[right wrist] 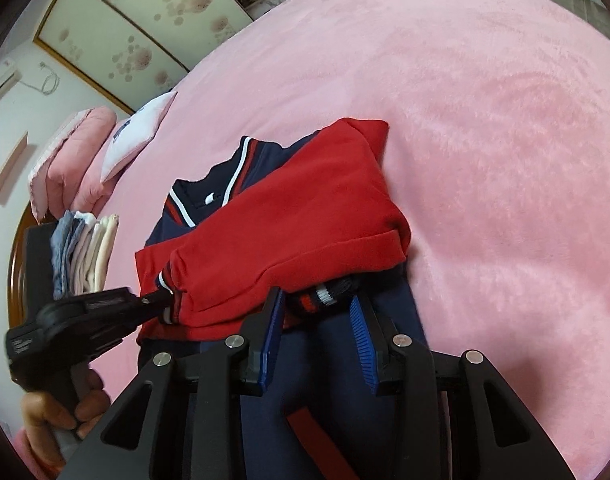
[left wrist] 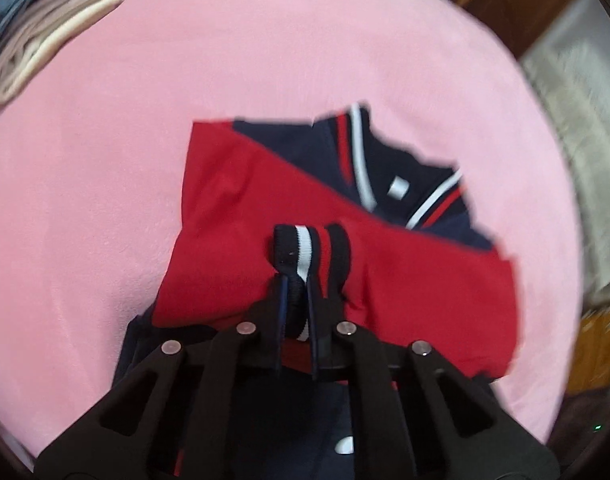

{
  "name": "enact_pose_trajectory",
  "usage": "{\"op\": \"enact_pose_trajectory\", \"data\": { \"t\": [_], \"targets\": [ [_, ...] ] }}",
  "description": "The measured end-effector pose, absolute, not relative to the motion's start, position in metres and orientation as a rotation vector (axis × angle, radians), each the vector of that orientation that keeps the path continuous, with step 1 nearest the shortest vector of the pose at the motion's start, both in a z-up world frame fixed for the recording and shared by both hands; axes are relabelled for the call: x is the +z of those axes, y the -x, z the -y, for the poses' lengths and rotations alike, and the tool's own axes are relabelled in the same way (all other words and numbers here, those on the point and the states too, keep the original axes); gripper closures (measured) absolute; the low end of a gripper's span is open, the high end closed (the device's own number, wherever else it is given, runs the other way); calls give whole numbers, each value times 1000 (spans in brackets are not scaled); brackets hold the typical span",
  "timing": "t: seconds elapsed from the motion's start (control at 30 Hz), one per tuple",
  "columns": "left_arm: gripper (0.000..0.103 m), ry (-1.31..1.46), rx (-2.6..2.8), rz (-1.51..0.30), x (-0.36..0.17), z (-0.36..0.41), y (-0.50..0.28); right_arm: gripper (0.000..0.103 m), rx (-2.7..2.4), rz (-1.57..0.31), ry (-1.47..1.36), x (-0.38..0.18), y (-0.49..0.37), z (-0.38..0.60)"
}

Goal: Fold large clothes

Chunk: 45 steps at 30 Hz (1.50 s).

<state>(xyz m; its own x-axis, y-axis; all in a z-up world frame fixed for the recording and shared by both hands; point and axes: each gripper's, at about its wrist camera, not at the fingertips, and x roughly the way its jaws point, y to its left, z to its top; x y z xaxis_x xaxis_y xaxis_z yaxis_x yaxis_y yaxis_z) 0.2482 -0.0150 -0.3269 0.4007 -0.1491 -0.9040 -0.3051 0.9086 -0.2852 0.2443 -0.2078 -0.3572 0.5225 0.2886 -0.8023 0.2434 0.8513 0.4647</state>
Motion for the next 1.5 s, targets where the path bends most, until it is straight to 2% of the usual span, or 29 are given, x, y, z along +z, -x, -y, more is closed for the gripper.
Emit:
{"op": "enact_pose_trajectory", "data": {
  "t": [0.03, 0.13, 0.23, 0.43, 0.63, 0.83, 0.9, 0.93, 1.0, 1.03, 1.07, 1.2, 1.37, 1.4, 1.43, 1.47, 1.5],
  "targets": [
    [100, 471, 95, -1143, -321, 13, -248, 71, 25, -1036, -581, -358, -245, 209],
    [100, 499, 48, -1030, -293, 12, -250, 85, 7, -1036, -583, -361, -249, 211],
    [100, 476, 35, -921, -262, 15, -255, 90, -8, -1050, -618, -364, -249, 213],
    [100, 448, 35, -857, -229, -13, -269, 90, -26, -1073, -630, -367, -245, 214],
    [100, 439, 107, -969, -264, -44, -253, 90, -31, -1091, -603, -365, -247, 211],
    [99, 427, 184, -1236, -326, -56, -246, 90, -46, -1147, -582, -365, -245, 210],
    [95, 419, 213, -1255, -328, -59, -239, 90, -63, -1196, -545, -362, -245, 208],
    [90, 417, 236, -1250, -327, -62, -235, 90, -69, -1217, -528, -361, -243, 207],
    [69, 424, 269, -1203, -319, -65, -225, 90, -85, -1251, -503, -355, -240, 205],
    [51, 431, 262, -1159, -311, -65, -220, 90, -81, -1247, -496, -350, -239, 203],
    [46, 430, 246, -1132, -305, -64, -217, 90, -61, -1225, -493, -345, -238, 200],
    [46, 344, 102, -1111, -288, -37, -217, 90, 92, -1134, -478, -326, -248, 182],
    [47, 224, -17, -1176, -296, 6, -234, 90, 172, -1213, -466, -338, -286, 147],
    [50, 211, -24, -1189, -300, 12, -237, 90, 160, -1230, -456, -341, -291, 143],
    [63, 191, -29, -1194, -306, 17, -241, 90, 144, -1253, -444, -346, -298, 138],
    [69, 174, -24, -1193, -309, 26, -245, 90, 135, -1263, -440, -349, -303, 135],
    [69, 158, -12, -1192, -313, 28, -248, 90, 121, -1271, -441, -353, -308, 134]
  ]
}}
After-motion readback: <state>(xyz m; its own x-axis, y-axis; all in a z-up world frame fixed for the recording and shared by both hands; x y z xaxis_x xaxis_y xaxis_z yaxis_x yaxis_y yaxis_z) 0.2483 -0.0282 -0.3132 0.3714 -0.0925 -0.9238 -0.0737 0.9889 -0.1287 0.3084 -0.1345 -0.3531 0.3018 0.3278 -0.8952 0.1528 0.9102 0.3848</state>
